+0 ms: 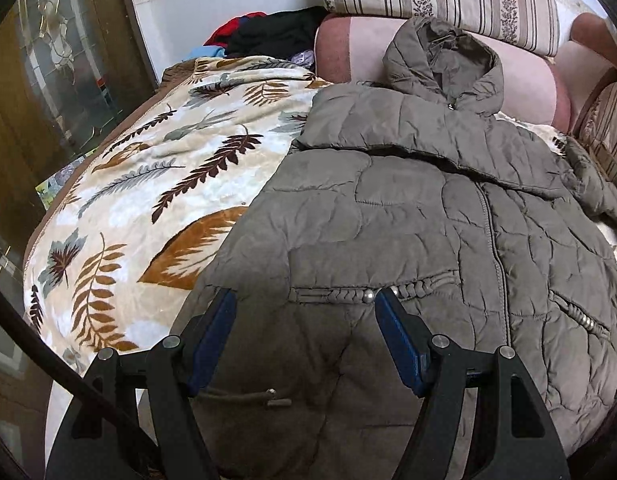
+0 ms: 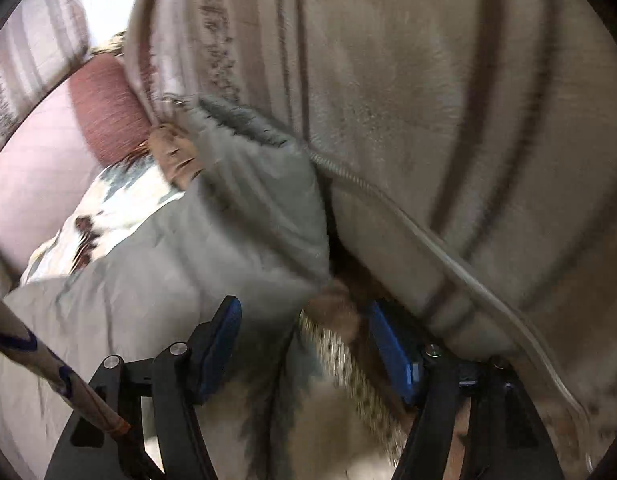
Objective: Fold large clothes
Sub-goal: 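Lift and fold the sleeve across the jacket body with the right tool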
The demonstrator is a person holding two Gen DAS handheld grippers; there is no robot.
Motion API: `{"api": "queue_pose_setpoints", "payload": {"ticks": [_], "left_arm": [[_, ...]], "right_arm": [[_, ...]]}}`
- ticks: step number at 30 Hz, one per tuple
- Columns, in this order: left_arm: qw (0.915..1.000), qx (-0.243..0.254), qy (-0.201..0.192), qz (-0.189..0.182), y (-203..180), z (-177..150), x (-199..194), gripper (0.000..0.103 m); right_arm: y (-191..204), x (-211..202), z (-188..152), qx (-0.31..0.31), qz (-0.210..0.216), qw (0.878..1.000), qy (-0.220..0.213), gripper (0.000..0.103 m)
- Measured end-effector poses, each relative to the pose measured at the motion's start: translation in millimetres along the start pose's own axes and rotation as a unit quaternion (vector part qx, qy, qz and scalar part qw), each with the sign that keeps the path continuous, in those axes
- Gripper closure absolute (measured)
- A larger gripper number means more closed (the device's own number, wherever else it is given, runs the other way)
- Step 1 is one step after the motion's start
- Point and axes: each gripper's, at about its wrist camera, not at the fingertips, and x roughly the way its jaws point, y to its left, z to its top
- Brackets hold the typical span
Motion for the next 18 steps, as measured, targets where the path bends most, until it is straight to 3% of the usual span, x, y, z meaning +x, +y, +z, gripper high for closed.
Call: {"api": "queue_pose_setpoints", "payload": {"ticks": [3, 4, 5, 8, 13, 18], "left_arm": [[1.0000, 0.005, 0.006, 0.001, -6.2, 1.5, 4.3, 0.032], [1.0000, 0.007, 0.007, 0.000, -8.1, 1.3, 4.9, 0.032], [0.9999, 0.009, 0.008, -0.003, -9.3, 1.1, 5.3, 0.032], [0.9998, 0.015, 0.005, -0.010, -11.2, -1.7, 4.2, 0.032], [0.9997, 0.007, 0.001, -0.022, -2.0, -5.5, 0.3, 0.032], [0.9991, -0.017, -0.011, -0.036, 17.7, -8.9, -7.6, 0.032]], "right_arm": [[5.4, 11.1, 6.3, 0.006, -0.002, 1.000, 0.000, 0.032], [6.9, 12.0, 6.9, 0.004, -0.001, 1.000, 0.001, 0.040], [8.7, 12.7, 8.2, -0.001, 0.007, 1.000, 0.006, 0.062], [10.5, 0.8, 14.3, -0.007, 0.010, 1.000, -0.001, 0.085], [3.6, -44.2, 28.8, 0.003, 0.031, 0.999, -0.023, 0.090], [-20.9, -83.5, 45.4, 0.084, 0.080, 0.993, -0.023, 0.091]]}}
